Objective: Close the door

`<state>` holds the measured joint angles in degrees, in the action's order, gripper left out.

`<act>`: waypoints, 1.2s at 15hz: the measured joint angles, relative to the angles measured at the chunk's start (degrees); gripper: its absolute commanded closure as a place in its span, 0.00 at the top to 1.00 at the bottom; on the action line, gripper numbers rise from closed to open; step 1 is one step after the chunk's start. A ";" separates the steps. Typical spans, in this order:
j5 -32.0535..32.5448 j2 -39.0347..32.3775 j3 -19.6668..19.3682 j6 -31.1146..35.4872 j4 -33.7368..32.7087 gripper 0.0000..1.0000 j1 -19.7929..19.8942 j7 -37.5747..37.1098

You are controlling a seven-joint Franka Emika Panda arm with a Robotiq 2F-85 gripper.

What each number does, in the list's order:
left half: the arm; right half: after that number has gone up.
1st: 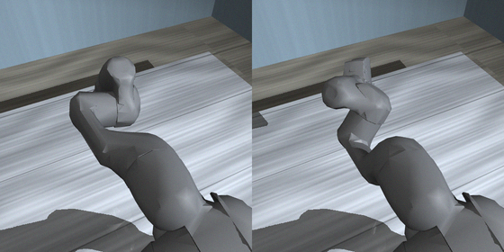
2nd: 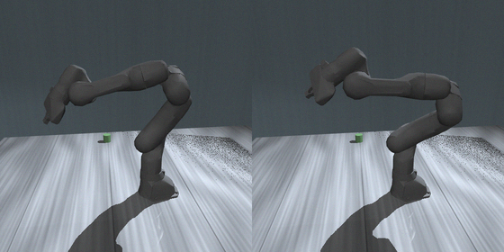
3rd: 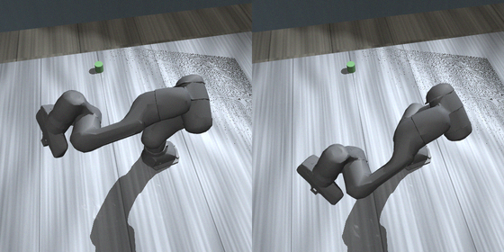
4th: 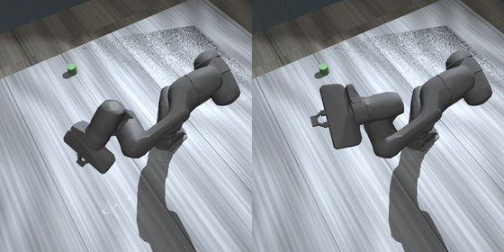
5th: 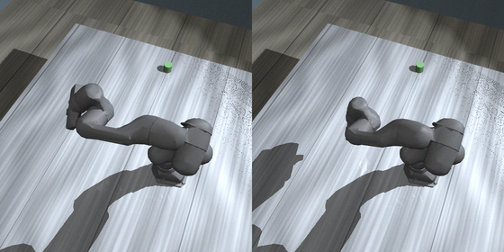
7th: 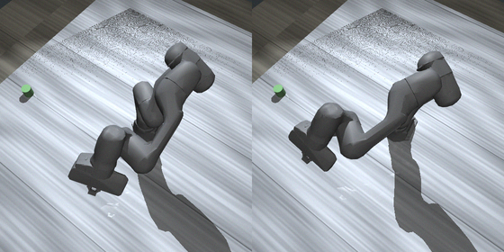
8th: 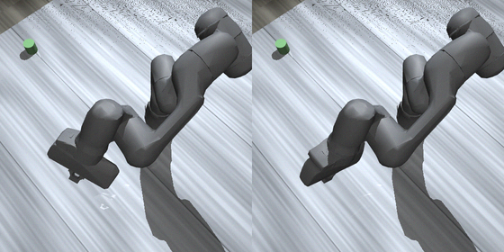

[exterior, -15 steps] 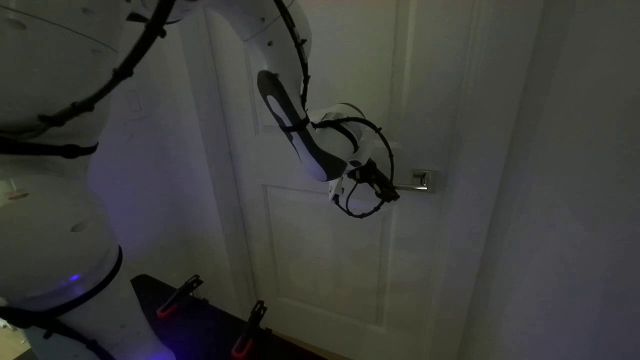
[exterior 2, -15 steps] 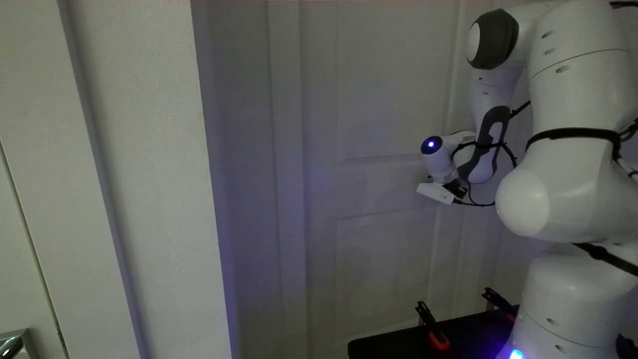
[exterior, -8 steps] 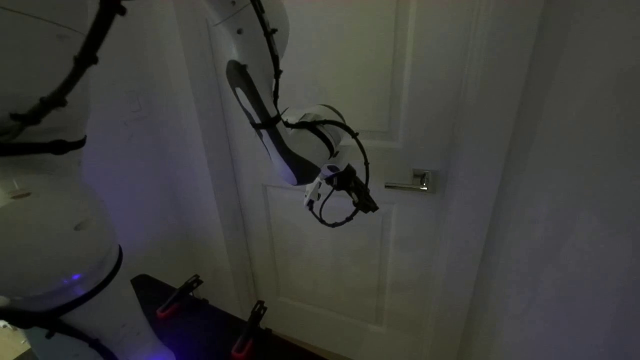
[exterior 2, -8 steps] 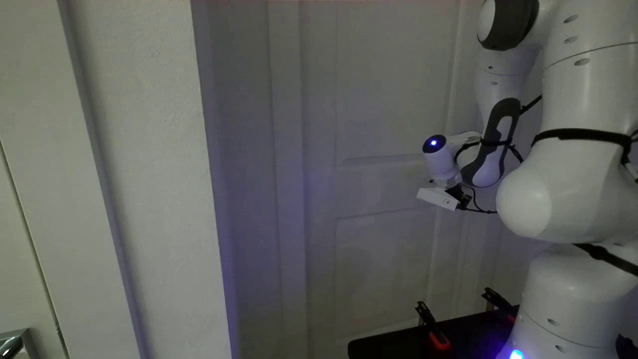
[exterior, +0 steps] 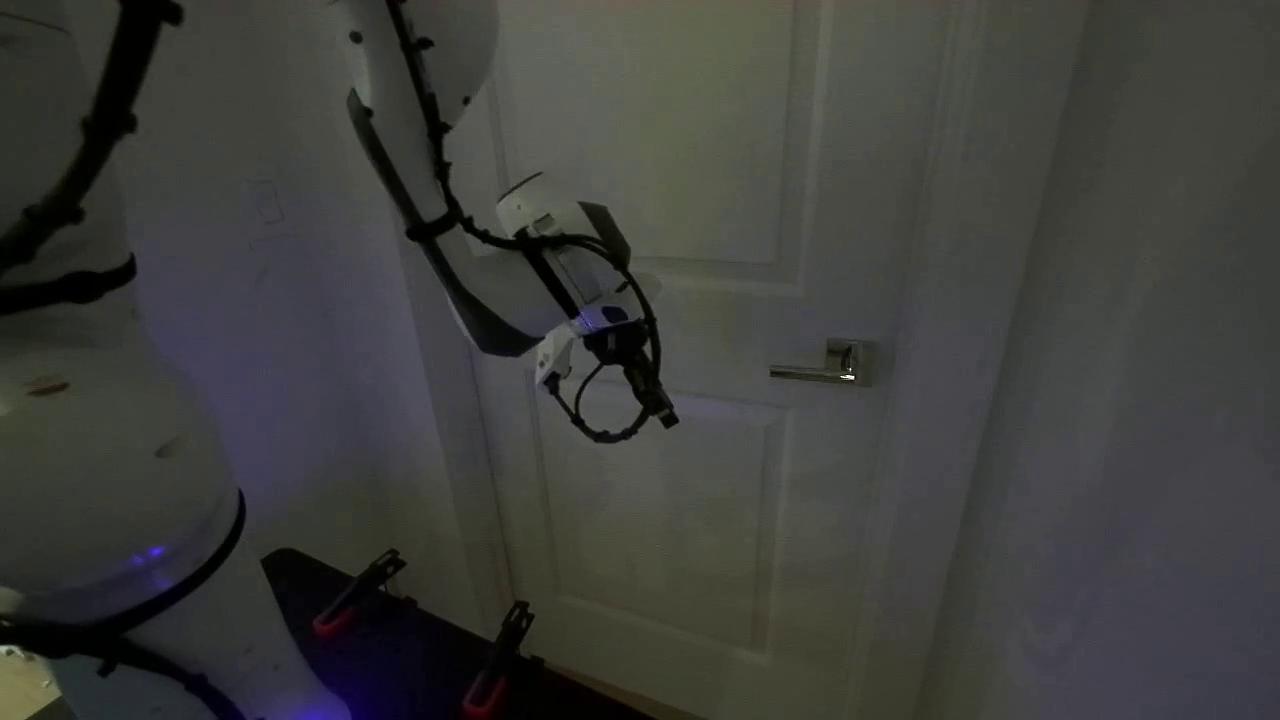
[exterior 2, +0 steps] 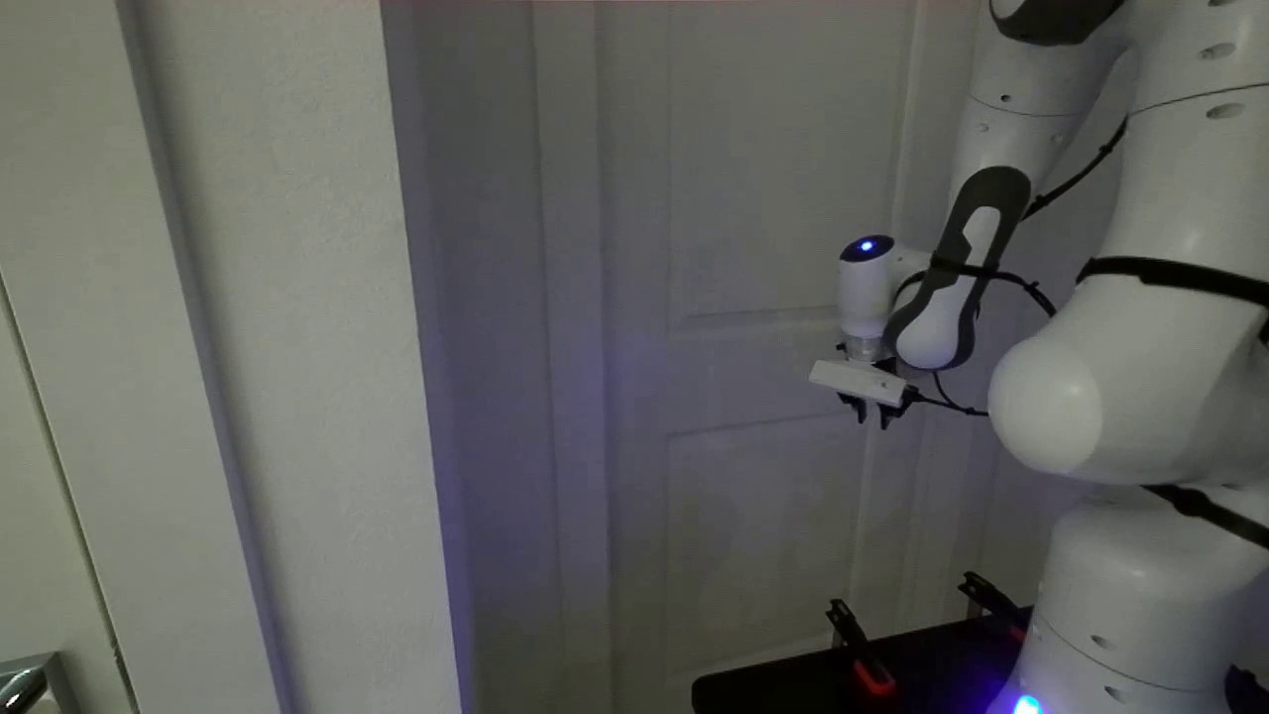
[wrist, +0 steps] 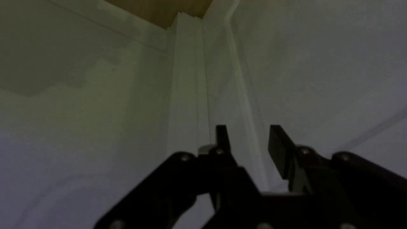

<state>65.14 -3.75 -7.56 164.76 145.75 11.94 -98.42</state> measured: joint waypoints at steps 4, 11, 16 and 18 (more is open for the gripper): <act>-19.40 5.35 1.76 -0.86 4.20 0.99 -3.53 19.40; -39.53 15.16 5.48 -13.34 2.43 1.00 -6.68 41.30; -39.64 18.61 7.12 -17.24 0.52 1.00 -5.86 43.33; -39.64 18.67 7.14 -17.29 0.53 1.00 -5.84 43.34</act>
<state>25.50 14.92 -0.42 147.47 146.28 6.10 -55.08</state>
